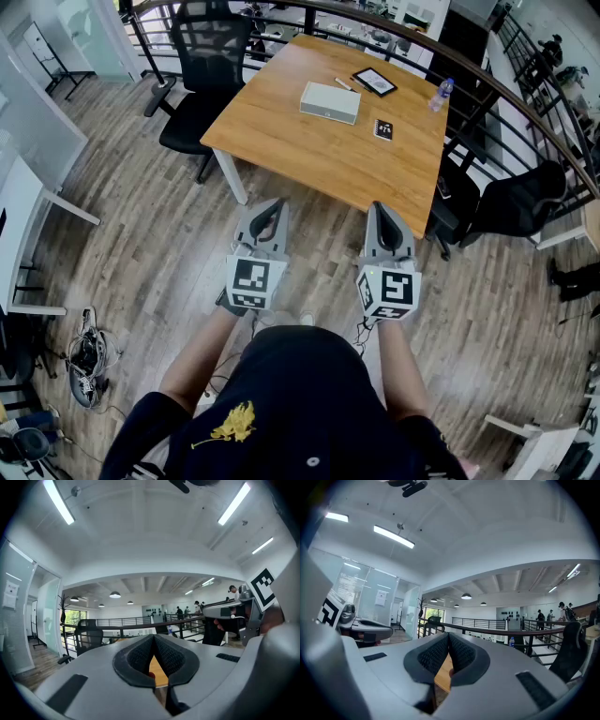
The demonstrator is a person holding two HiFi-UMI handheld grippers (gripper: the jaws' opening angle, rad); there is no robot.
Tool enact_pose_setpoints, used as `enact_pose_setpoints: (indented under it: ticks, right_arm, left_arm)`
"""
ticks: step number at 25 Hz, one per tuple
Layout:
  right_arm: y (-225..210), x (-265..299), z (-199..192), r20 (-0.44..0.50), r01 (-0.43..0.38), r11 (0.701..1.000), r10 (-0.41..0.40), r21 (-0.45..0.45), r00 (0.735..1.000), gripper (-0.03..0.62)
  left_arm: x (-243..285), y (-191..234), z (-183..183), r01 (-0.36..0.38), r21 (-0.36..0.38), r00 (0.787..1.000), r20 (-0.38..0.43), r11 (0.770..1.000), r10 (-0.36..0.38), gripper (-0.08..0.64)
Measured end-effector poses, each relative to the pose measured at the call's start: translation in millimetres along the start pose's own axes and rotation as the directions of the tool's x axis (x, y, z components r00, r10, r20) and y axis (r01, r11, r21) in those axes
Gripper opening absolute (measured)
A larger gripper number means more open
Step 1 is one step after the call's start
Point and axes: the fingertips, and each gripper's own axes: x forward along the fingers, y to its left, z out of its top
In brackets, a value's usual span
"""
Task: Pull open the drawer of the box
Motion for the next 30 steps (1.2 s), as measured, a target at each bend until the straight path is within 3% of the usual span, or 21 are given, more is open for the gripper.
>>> enact_pose_setpoints:
  ticks: [26,28,30]
  right_arm:
    - [-31,24,-7,0.032,-0.005,1.000,0.005,-0.007,0.999,-0.002]
    - [-33,26,-10,0.031,-0.010,1.000,0.010,-0.003,0.999,0.008]
    - [-34,29,-12,0.027,-0.020,1.000,0.020,0.005,0.999,0.064]
  left_arm:
    - [35,-11,8,-0.004,0.022,1.000,0.029,1.000,0.003,0.009]
    - [38,-13,7,-0.004,0.019,1.000,0.025,1.000,0.003,0.009]
    - [40,-14,5,-0.004,0.018,1.000,0.021,1.000,0.003,0.009]
